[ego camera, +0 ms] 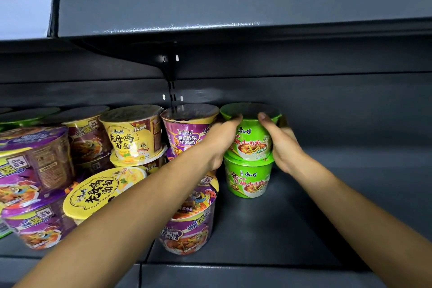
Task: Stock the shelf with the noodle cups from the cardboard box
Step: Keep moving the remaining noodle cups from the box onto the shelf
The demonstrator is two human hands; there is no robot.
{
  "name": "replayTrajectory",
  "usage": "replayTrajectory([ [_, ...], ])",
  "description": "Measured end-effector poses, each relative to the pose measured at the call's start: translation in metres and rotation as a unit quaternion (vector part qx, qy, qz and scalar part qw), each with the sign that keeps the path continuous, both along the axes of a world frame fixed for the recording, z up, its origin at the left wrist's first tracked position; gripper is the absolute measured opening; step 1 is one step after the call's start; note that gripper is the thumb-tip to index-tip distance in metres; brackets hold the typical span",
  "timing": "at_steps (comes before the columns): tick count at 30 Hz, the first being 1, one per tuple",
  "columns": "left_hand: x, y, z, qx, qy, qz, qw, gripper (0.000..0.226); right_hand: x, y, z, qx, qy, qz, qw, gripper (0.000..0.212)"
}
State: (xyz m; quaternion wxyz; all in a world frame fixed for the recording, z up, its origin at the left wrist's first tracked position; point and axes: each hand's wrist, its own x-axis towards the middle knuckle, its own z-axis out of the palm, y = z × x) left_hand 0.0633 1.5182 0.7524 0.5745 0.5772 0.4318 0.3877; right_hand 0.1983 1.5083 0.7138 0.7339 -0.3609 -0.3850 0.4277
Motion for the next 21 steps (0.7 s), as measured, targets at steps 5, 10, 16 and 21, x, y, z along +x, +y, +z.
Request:
replayTrajectory([
  [5, 0.005, 0.012, -0.006, 0.005, -0.011, 0.016, 1.000, 0.076, 0.001, 0.002, 0.000, -0.007, -0.022, -0.006, 1.000, 0.091],
  [10, 0.004, 0.002, -0.001, 0.014, 0.020, 0.020, 1.000, 0.076, 0.002, 0.001, 0.000, -0.021, -0.025, -0.006, 0.999, 0.091],
  [16, -0.002, -0.008, 0.000, -0.001, 0.040, 0.025, 0.999, 0.072, 0.002, -0.007, 0.002, -0.033, -0.068, -0.040, 0.996, 0.076],
  [21, -0.008, -0.014, 0.002, -0.011, 0.041, 0.022, 0.999, 0.067, 0.001, -0.015, 0.007, -0.061, -0.123, -0.214, 0.967, 0.056],
])
